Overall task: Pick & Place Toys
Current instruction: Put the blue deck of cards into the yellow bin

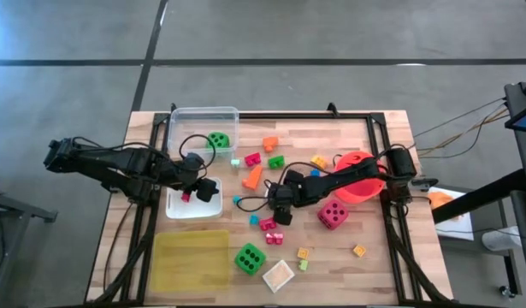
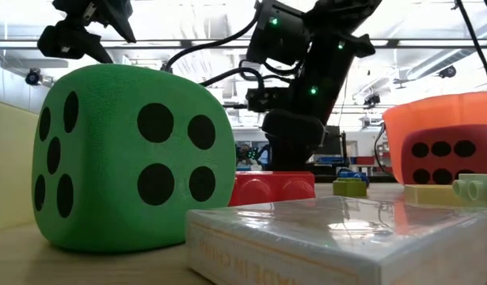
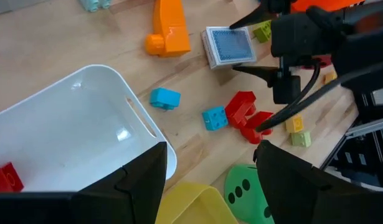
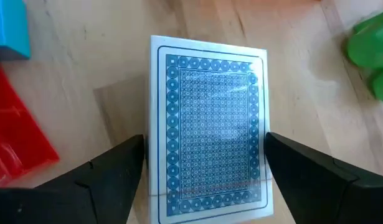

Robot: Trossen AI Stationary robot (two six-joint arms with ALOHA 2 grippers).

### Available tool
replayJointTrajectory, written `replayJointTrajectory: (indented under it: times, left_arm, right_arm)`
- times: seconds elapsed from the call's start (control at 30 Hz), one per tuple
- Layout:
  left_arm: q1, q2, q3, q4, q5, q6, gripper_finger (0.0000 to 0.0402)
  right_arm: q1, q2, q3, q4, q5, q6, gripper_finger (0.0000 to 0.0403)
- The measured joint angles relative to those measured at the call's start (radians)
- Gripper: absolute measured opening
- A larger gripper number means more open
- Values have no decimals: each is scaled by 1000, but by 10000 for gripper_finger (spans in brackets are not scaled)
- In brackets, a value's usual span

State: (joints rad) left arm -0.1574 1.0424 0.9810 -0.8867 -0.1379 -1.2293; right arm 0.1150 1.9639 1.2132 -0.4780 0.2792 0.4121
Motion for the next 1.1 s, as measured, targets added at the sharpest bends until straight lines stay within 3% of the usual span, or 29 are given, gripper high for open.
replayJointTrajectory:
  times: [0.3, 0.67, 0.77, 1.1]
  left_arm:
    - [0, 0, 0, 0, 4, 0, 234]
    - [0, 0, 0, 3, 8, 0, 234]
    - [0, 0, 0, 3, 8, -1, 234]
    - [-1, 0, 0, 4, 8, -1, 234]
  right_arm:
    - [-35, 2, -22, 25, -90, -16, 324]
    - [-38, 2, -28, 29, -84, -17, 316]
    - [-37, 2, -24, 29, -85, -19, 281]
    - [-36, -7, -14, 17, -83, -23, 94]
